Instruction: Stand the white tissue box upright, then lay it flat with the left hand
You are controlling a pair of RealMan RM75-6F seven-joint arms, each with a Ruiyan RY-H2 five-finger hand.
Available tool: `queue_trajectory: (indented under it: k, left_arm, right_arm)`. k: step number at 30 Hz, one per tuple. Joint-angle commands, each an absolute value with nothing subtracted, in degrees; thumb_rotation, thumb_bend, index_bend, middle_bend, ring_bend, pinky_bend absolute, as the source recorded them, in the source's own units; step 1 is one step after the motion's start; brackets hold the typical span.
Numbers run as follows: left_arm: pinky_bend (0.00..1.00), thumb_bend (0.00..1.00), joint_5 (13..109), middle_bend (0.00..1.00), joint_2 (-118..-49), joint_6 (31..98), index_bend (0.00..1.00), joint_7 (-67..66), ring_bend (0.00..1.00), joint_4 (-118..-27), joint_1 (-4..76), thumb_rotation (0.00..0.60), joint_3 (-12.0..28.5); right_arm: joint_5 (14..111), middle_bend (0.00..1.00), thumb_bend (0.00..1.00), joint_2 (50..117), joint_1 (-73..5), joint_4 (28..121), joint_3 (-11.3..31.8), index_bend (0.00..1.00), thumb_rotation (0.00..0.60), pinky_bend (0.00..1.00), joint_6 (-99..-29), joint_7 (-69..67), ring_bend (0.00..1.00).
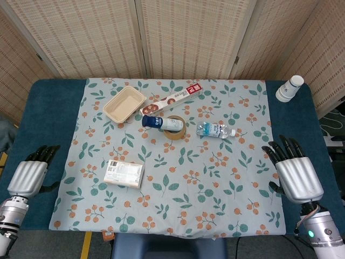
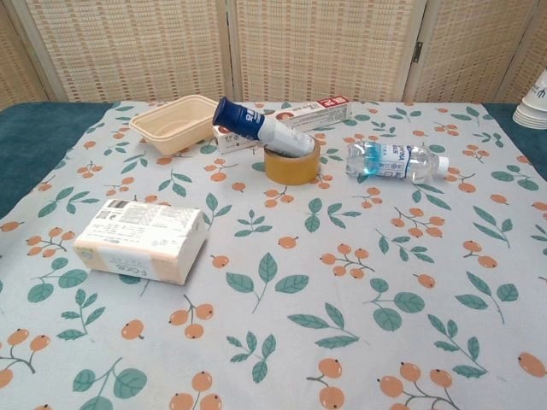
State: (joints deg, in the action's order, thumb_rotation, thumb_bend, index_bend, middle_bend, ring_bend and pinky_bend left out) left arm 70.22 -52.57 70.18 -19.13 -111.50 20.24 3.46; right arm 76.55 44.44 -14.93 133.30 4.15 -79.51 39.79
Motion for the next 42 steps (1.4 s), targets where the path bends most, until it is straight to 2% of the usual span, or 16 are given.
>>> queue_trajectory:
  k: [1, 17, 22, 25, 29, 32, 36, 42]
  left_arm:
    - [0.22, 0.2, 70.57, 0.08, -52.56, 70.3, 0.0, -18.86, 0.04, -111.71, 20.14, 0.6, 3.47]
    - [0.23, 0.2, 74.2, 0.09, -52.29, 68.66, 0.0, -18.53, 0.05, -114.53, 20.47, 0.6, 2.41]
    - [0.32, 0.2, 76.54, 0.09, -52.67, 68.03, 0.0, -17.94, 0.12, -117.09, 20.72, 0.6, 1.92]
    - [0.44, 0.2, 78.49, 0.11, -54.2, 67.74, 0.0, -19.07, 0.22, -117.73, 21.84, 0.6, 2.49]
    - [0.55, 0.19, 82.93, 0.18, -56.73, 66.95, 0.02, -20.76, 0.33, -117.78, 23.88, 0.6, 3.09]
    - [0.57, 0.19, 82.78, 0.21, -58.17, 62.95, 0.03, -22.04, 0.35, -118.58, 26.59, 0.6, 3.42]
    - [0.56, 0.18, 80.31, 0.19, -61.44, 58.18, 0.04, -27.96, 0.34, -117.16, 30.66, 0.6, 4.37]
    - [0.55, 0.17, 75.34, 0.15, -68.1, 57.2, 0.03, -38.03, 0.31, -114.09, 34.13, 0.6, 5.63]
  right_arm:
    - [76.83, 0.15, 0.07, 44.61, -14.97, 133.26, 4.14, 0.22, 0.6, 0.11, -79.4, 39.81, 0.0]
    - [77.43, 0.15, 0.07, 44.53, -14.27, 133.57, 3.8, 0.22, 0.6, 0.11, -79.51, 39.93, 0.0]
    - [76.52, 0.15, 0.07, 44.5, -14.65, 133.42, 3.94, 0.22, 0.6, 0.11, -78.64, 39.51, 0.0]
    - [76.15, 0.15, 0.07, 44.29, -14.74, 133.25, 3.9, 0.22, 0.6, 0.11, -78.21, 39.16, 0.0]
    - [75.85, 0.15, 0.07, 44.21, -14.91, 133.25, 3.91, 0.22, 0.6, 0.11, -77.8, 38.97, 0.0]
    - [75.45, 0.15, 0.07, 44.28, -15.06, 133.16, 3.75, 0.23, 0.6, 0.11, -77.29, 39.08, 0.0]
    - [74.94, 0.15, 0.07, 44.15, -15.15, 133.25, 3.79, 0.24, 0.6, 0.11, -77.2, 39.15, 0.0]
    - [74.4, 0.15, 0.07, 43.82, -15.14, 133.18, 3.86, 0.24, 0.6, 0.11, -77.3, 38.88, 0.0]
